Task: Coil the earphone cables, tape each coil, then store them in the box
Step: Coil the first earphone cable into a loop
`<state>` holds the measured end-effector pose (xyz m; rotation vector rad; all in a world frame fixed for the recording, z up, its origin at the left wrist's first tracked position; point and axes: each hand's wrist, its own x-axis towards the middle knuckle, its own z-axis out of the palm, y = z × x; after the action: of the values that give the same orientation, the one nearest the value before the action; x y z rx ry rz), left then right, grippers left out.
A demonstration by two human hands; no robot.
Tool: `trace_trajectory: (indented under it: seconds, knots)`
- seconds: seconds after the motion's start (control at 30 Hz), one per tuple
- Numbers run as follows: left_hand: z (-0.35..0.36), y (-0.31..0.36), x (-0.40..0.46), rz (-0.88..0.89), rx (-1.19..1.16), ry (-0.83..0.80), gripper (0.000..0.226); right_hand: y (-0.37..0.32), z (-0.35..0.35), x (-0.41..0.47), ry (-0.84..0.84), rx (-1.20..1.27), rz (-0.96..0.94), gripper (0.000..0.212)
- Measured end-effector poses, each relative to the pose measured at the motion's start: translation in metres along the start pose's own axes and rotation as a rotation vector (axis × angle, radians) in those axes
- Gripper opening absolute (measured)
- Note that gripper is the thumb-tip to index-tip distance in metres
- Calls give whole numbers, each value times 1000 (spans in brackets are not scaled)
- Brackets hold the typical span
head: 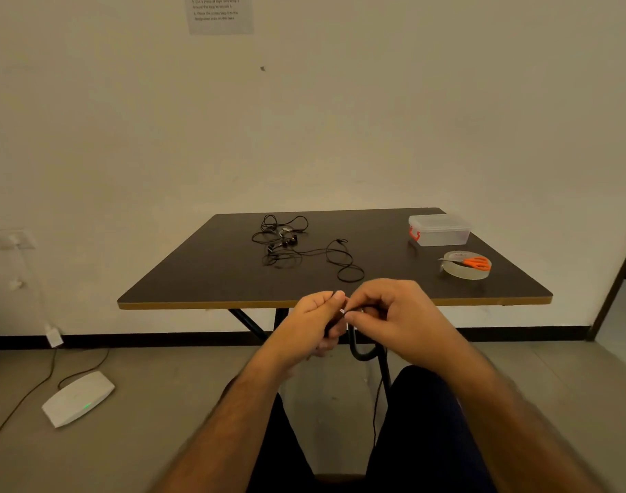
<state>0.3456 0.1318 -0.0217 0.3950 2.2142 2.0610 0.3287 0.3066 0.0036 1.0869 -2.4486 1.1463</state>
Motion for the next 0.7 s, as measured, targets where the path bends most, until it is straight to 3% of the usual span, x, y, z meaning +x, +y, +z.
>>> trace_trajectory:
  seconds: [0.17,0.47,0.7]
  knots:
    - [8,8,-1,-69,-205,-93,37,4,-10,12,-45,351,5,9]
    - [15,4,-6,-171,-375,-216,38,22,-4,21,63,607,4,5]
    - [19,-8,-6,-178,-590,-298,38,35,23,17,135,815,128,3]
